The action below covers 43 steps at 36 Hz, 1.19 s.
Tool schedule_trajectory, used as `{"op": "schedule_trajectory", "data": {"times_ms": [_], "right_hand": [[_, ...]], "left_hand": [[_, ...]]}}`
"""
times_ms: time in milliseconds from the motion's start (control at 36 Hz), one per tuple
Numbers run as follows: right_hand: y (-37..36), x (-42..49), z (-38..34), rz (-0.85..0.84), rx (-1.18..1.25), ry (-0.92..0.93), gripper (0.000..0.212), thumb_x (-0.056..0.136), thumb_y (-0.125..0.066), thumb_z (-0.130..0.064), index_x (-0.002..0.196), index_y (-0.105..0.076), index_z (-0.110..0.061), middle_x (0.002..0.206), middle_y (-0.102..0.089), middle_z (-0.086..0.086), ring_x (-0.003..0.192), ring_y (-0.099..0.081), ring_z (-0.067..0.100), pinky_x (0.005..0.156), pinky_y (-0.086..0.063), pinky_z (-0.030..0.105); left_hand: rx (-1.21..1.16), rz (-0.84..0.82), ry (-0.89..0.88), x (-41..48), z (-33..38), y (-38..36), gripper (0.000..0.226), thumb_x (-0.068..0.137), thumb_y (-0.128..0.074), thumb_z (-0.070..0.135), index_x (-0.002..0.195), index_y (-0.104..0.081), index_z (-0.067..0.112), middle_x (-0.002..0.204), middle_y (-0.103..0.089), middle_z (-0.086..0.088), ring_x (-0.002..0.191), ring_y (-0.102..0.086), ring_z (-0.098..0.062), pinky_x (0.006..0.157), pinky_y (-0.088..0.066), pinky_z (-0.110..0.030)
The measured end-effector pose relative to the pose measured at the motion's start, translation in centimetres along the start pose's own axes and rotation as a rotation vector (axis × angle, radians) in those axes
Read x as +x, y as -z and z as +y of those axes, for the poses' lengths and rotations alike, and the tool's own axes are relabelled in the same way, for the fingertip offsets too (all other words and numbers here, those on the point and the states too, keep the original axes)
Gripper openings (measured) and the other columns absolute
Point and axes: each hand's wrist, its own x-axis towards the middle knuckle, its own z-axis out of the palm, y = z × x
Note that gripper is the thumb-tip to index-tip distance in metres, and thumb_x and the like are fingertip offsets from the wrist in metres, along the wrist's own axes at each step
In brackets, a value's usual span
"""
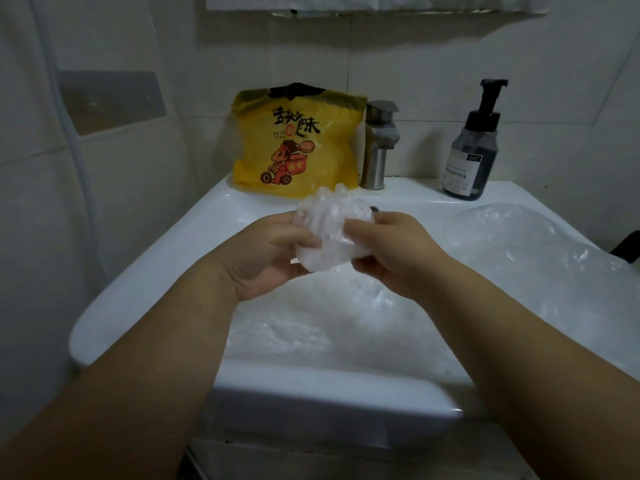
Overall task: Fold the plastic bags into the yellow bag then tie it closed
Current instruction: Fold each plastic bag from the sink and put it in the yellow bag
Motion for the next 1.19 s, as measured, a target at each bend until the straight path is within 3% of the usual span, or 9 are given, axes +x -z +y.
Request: {"op": "schedule_trajectory", "data": {"times_ms": [56,111,194,306,417,556,833,1028,1194], "right_hand": [[0.2,0.0,-0.1,-0.021,-0.143,0.084,0.003,0.086,-0.065,-0.008,0.085,-0.063,-0.006,0.087,-0.065,0.013,0.072,-0.06,0.022,0.059,-0.049,0.026],[0.3,-0.1,-0.1,-0.06,-0.283,0.111,0.005,0.084,-0.069,-0.011,0.085,-0.064,-0.009,0.089,-0.067,0.014,0.075,-0.061,0.025,0.065,-0.05,0.03],[0.3,0.4,0.3,-0.051,-0.326,0.106,0.019,0.082,-0.072,-0.013,0.098,-0.063,-0.007,0.097,-0.067,0.016,0.082,-0.065,0.027,0.073,-0.054,0.035],[0.1,1.0,0.6,-0.091,0.064,-0.05,0.059,0.084,-0.07,-0.03,0.132,-0.047,-0.006,0.121,-0.06,0.016,0.102,-0.064,0.032,0.081,-0.054,0.037],[-0.4,0.7,1.0,-0.211,0.1,-0.104,0.027,0.091,-0.062,-0.023,0.114,-0.06,-0.009,0.112,-0.068,0.014,0.103,-0.066,0.032,0.09,-0.054,0.04],[0.0,0.8,0.5,-0.12,0.178,-0.011,0.012,0.094,-0.052,-0.001,0.104,-0.06,0.0,0.098,-0.068,0.018,0.083,-0.067,0.026,0.073,-0.06,0.032],[2.5,0.7,-0.5,-0.19,0.16,0.05,0.026,0.087,-0.048,0.017,0.078,-0.062,-0.004,0.075,-0.066,0.013,0.06,-0.065,0.02,0.061,-0.059,0.026],[2.2,0.5,-0.5,-0.227,0.152,0.08,0.029,0.093,-0.041,0.01,0.073,-0.057,-0.004,0.062,-0.066,0.007,0.054,-0.063,0.019,0.054,-0.057,0.027],[2.0,0.1,-1.0,-0.27,0.236,0.02,0.033,0.091,-0.034,-0.001,0.079,-0.064,0.003,0.069,-0.068,0.012,0.062,-0.063,0.024,0.057,-0.057,0.029]], "left_hand": [[-0.073,-0.05,0.011,-0.1,0.2,0.2,0.073,0.055,-0.086,0.025,0.123,-0.065,0.009,0.13,-0.061,-0.016,0.122,-0.057,-0.032,0.102,-0.047,-0.048],[-0.067,-0.071,0.016,-0.2,0.3,-0.1,0.056,0.068,-0.077,0.04,0.115,-0.07,0.01,0.123,-0.066,-0.014,0.113,-0.064,-0.028,0.092,-0.054,-0.043],[0.118,0.102,0.035,0.1,-0.2,-0.2,0.045,0.075,-0.067,0.029,0.113,-0.066,0.006,0.109,-0.072,-0.013,0.101,-0.069,-0.024,0.086,-0.057,-0.036],[0.093,0.257,-0.014,0.6,-0.3,0.1,0.016,0.091,-0.06,0.01,0.105,-0.065,0.003,0.103,-0.072,-0.014,0.088,-0.07,-0.02,0.071,-0.059,-0.027],[0.001,0.359,-0.101,0.8,-0.1,0.0,0.006,0.092,-0.058,0.005,0.095,-0.063,0.005,0.097,-0.071,-0.013,0.081,-0.07,-0.018,0.069,-0.06,-0.027],[-0.059,0.354,-0.07,0.8,0.1,0.0,0.023,0.094,-0.053,0.002,0.116,-0.059,-0.001,0.111,-0.067,-0.02,0.1,-0.067,-0.028,0.082,-0.057,-0.033],[0.014,0.205,0.019,0.1,0.3,-0.2,0.026,0.096,-0.046,-0.003,0.109,-0.064,0.01,0.094,-0.073,-0.009,0.074,-0.072,-0.012,0.059,-0.057,-0.018],[-0.105,0.174,0.019,-0.2,0.8,-0.4,0.03,0.096,-0.04,-0.009,0.094,-0.063,0.01,0.073,-0.072,-0.009,0.058,-0.071,-0.015,0.046,-0.053,-0.015],[-0.149,0.194,0.03,-0.3,0.9,-0.4,0.027,0.097,-0.038,0.008,0.086,-0.061,0.004,0.072,-0.068,-0.009,0.056,-0.066,-0.016,0.05,-0.056,-0.024]]}}
